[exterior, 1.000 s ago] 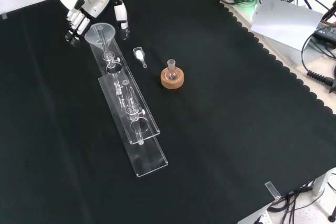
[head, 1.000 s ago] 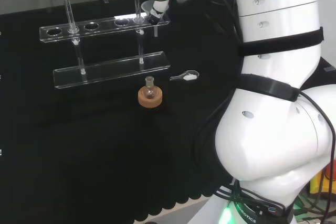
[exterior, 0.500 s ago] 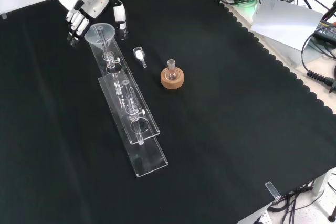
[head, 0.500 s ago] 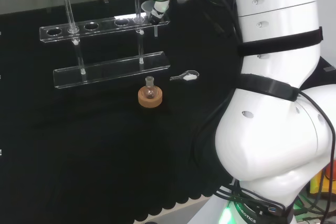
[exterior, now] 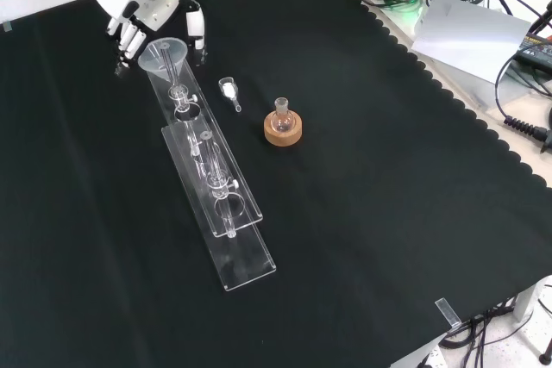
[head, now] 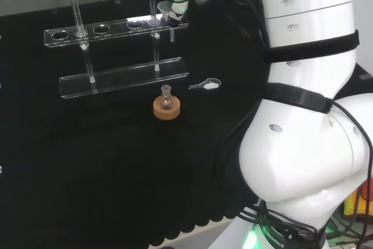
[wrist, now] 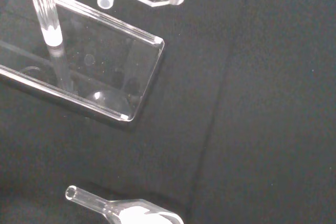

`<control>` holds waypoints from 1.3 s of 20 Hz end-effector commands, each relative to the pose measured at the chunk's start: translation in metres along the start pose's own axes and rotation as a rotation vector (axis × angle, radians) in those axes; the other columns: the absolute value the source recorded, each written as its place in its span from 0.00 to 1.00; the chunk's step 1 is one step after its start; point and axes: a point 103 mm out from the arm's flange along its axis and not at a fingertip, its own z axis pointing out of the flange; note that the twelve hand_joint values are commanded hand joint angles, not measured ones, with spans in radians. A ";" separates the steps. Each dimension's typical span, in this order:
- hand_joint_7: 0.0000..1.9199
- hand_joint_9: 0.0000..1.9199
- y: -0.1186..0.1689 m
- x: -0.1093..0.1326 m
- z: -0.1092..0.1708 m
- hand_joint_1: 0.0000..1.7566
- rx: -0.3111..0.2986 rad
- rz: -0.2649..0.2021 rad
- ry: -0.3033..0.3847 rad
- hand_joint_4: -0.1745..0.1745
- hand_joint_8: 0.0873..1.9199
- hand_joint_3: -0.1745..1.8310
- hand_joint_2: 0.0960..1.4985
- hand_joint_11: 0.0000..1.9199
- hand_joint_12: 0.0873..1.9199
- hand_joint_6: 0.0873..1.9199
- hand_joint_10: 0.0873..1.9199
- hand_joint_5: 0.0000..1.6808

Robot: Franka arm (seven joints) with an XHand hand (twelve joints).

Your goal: Pick up the funnel from the transparent funnel stand.

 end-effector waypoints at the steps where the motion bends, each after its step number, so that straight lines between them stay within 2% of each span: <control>1: 0.19 0.34 -0.001 -0.001 -0.001 0.37 -0.008 0.006 -0.015 0.55 0.30 0.16 0.51 0.13 0.78 0.00 0.28 0.13; 5: 0.25 0.38 -0.004 -0.003 -0.003 0.38 -0.032 0.017 -0.030 0.55 0.35 0.17 0.51 0.13 0.77 0.00 0.28 0.16; 8: 0.29 0.42 -0.006 -0.004 -0.006 0.38 -0.052 0.025 -0.038 0.55 0.45 0.18 0.50 0.13 0.77 0.00 0.30 0.23; 11: 0.30 0.43 -0.010 -0.004 -0.009 0.39 -0.071 0.032 -0.050 0.55 0.51 0.19 0.49 0.13 0.76 0.00 0.33 0.30; 17: 0.30 0.44 -0.020 -0.006 -0.023 0.39 -0.066 0.046 -0.100 0.55 0.53 0.20 0.49 0.13 0.76 0.02 0.34 0.35; 23: 0.30 0.45 -0.033 -0.008 -0.033 0.39 -0.077 0.062 -0.102 0.55 0.53 0.20 0.49 0.13 0.76 0.03 0.35 0.36; 26: 0.30 0.45 -0.049 -0.013 -0.039 0.39 -0.094 0.077 -0.090 0.55 0.54 0.21 0.48 0.13 0.75 0.07 0.36 0.34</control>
